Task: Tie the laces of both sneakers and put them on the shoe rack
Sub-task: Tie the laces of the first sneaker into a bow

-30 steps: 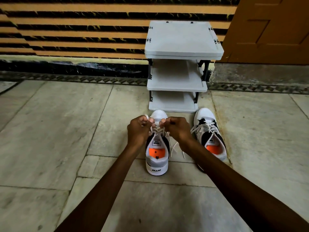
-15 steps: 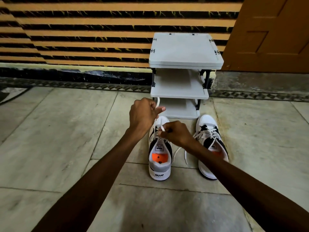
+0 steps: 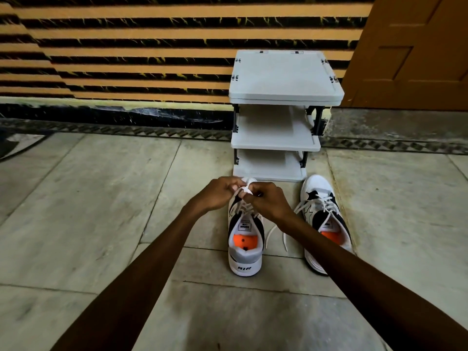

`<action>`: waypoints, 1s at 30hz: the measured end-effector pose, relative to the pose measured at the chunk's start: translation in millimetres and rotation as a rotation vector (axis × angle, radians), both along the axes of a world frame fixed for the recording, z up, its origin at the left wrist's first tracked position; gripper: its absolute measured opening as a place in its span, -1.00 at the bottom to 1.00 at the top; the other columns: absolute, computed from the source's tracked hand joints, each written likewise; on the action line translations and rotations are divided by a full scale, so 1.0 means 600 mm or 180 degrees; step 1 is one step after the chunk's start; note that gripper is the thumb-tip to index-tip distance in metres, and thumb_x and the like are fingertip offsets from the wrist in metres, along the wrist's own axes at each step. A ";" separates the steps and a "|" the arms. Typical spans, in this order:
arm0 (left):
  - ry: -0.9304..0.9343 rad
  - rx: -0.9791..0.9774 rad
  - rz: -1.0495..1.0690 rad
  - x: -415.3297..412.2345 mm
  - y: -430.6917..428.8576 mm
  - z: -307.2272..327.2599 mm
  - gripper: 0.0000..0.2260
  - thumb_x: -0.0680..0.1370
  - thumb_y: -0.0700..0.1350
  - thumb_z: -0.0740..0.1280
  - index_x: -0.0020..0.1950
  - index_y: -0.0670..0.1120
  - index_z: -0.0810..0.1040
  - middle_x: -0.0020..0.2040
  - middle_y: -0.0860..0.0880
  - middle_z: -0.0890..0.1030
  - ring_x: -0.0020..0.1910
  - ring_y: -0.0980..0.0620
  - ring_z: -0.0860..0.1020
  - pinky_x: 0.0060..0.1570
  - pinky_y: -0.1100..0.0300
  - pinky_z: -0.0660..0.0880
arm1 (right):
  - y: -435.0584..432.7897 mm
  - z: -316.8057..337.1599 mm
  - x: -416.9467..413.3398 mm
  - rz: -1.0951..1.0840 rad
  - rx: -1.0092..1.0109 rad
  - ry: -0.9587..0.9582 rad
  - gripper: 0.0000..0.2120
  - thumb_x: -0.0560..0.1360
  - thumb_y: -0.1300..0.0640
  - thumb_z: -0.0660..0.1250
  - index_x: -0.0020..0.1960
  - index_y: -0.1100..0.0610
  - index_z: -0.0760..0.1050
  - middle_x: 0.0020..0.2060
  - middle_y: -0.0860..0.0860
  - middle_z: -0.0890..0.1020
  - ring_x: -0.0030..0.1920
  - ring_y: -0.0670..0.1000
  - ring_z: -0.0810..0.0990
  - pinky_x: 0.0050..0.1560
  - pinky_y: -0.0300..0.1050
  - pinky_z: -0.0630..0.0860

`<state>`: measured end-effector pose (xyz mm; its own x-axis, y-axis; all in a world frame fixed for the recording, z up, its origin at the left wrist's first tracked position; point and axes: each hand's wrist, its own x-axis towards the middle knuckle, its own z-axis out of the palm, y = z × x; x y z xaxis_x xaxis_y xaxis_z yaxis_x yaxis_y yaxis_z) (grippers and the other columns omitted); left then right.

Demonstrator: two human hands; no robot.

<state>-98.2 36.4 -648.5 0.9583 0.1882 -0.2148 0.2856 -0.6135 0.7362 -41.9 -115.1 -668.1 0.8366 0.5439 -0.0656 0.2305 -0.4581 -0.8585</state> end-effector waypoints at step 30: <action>-0.0131 0.0055 0.0006 -0.049 -0.039 0.006 -0.92 0.42 -0.21 0.50 -0.11 -0.08 0.68 -0.25 -0.03 0.68 -0.23 0.11 0.60 -0.13 0.26 0.49 | -0.054 0.050 0.041 -0.0270 0.0883 0.1914 -0.90 0.45 0.18 0.47 -0.20 0.18 0.59 -0.38 0.04 0.58 -0.38 -0.08 0.50 -0.35 -0.26 0.37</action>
